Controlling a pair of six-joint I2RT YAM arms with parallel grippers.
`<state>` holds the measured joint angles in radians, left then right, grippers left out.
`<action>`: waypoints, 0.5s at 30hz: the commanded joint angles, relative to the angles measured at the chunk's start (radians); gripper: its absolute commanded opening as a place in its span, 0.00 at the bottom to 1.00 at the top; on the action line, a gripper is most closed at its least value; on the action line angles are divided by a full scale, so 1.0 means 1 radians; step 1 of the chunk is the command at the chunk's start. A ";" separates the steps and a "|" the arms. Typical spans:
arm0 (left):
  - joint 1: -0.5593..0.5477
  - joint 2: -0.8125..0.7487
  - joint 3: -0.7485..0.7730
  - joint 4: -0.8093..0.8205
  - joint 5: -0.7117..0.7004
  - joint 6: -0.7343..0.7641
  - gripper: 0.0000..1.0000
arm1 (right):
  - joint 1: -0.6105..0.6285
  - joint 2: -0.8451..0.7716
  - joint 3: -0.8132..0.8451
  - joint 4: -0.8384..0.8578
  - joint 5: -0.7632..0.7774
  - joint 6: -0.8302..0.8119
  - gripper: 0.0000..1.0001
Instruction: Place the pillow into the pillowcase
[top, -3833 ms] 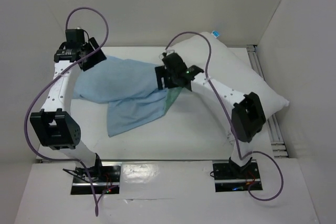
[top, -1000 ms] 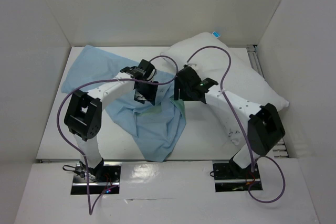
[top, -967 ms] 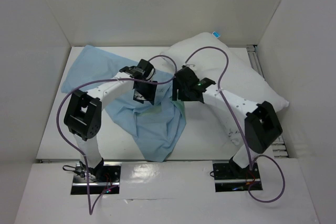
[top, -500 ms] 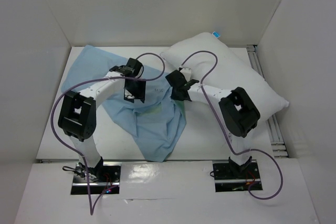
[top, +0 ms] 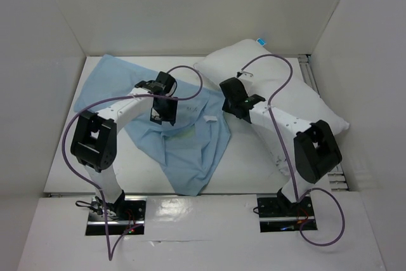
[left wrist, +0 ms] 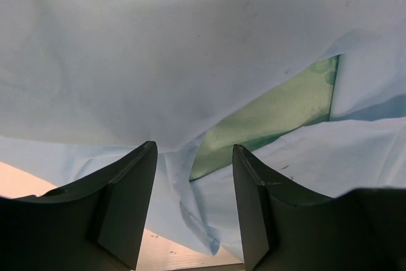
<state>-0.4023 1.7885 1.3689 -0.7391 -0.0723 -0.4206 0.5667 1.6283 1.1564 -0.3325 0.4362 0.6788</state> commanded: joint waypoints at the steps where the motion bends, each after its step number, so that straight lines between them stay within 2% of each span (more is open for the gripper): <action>1: 0.000 -0.035 0.001 0.001 -0.023 0.011 0.63 | -0.016 -0.067 -0.044 -0.042 0.071 0.033 0.00; 3: 0.023 -0.046 0.001 0.001 -0.023 0.011 0.63 | -0.063 -0.122 -0.081 -0.074 0.121 0.018 0.00; 5: 0.023 -0.046 0.001 0.001 0.003 0.022 0.65 | -0.108 -0.172 -0.106 -0.024 0.011 -0.040 0.00; 6: 0.023 -0.046 0.001 0.001 0.014 0.034 0.66 | -0.123 -0.173 -0.106 -0.023 -0.019 -0.074 0.07; 8: 0.013 -0.046 0.015 0.001 0.014 0.045 0.66 | -0.123 -0.173 -0.055 -0.057 -0.045 -0.096 0.34; 9: 0.004 -0.046 0.015 0.001 0.014 0.045 0.67 | -0.114 -0.160 -0.037 -0.066 -0.054 -0.105 0.41; 15: -0.142 -0.014 0.078 -0.065 -0.173 0.053 0.70 | -0.024 -0.172 0.049 -0.106 -0.054 -0.094 0.64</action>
<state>-0.4721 1.7885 1.3945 -0.7689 -0.1501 -0.3889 0.5072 1.4925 1.1492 -0.4141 0.3939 0.5941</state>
